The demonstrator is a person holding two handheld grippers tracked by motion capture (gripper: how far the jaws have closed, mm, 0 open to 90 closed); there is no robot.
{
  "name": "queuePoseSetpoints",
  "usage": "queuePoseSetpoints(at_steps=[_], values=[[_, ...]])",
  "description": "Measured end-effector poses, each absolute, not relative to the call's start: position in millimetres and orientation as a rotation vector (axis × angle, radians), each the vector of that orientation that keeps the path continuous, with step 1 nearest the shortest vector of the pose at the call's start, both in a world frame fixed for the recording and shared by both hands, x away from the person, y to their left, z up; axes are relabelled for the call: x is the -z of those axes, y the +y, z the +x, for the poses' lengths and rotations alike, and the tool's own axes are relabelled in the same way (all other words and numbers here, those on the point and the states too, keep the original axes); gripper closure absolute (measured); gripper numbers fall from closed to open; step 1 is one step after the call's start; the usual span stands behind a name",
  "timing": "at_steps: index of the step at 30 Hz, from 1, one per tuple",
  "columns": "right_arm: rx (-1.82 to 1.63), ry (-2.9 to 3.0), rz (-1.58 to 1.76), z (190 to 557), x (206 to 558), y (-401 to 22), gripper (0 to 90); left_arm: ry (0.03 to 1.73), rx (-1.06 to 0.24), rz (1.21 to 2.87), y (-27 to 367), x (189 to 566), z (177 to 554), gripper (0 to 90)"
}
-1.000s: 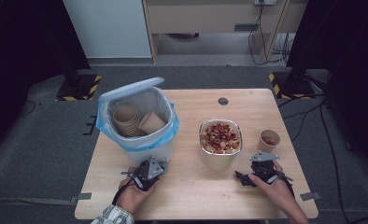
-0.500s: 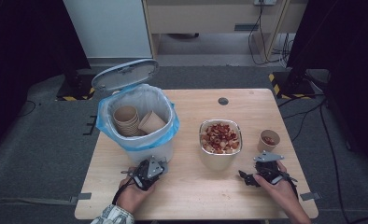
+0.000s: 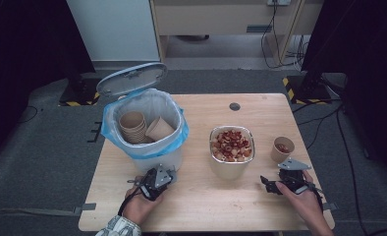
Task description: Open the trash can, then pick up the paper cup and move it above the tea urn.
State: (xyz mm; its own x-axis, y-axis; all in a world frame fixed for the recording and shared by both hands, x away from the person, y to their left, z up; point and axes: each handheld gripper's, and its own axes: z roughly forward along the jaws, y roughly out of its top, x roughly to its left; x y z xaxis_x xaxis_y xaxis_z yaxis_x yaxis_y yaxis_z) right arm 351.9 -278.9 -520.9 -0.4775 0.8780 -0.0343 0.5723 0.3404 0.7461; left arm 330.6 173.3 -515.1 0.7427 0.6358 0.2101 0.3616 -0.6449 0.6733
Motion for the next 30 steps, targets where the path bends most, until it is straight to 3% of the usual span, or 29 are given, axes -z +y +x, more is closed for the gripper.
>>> queuePoseSetpoints(at_steps=[30], values=[[-0.979, 1.928, 1.437, 365, 512, -308, 5.1, 0.752, -0.572, 2.317, 174, 515, 331, 89.8]])
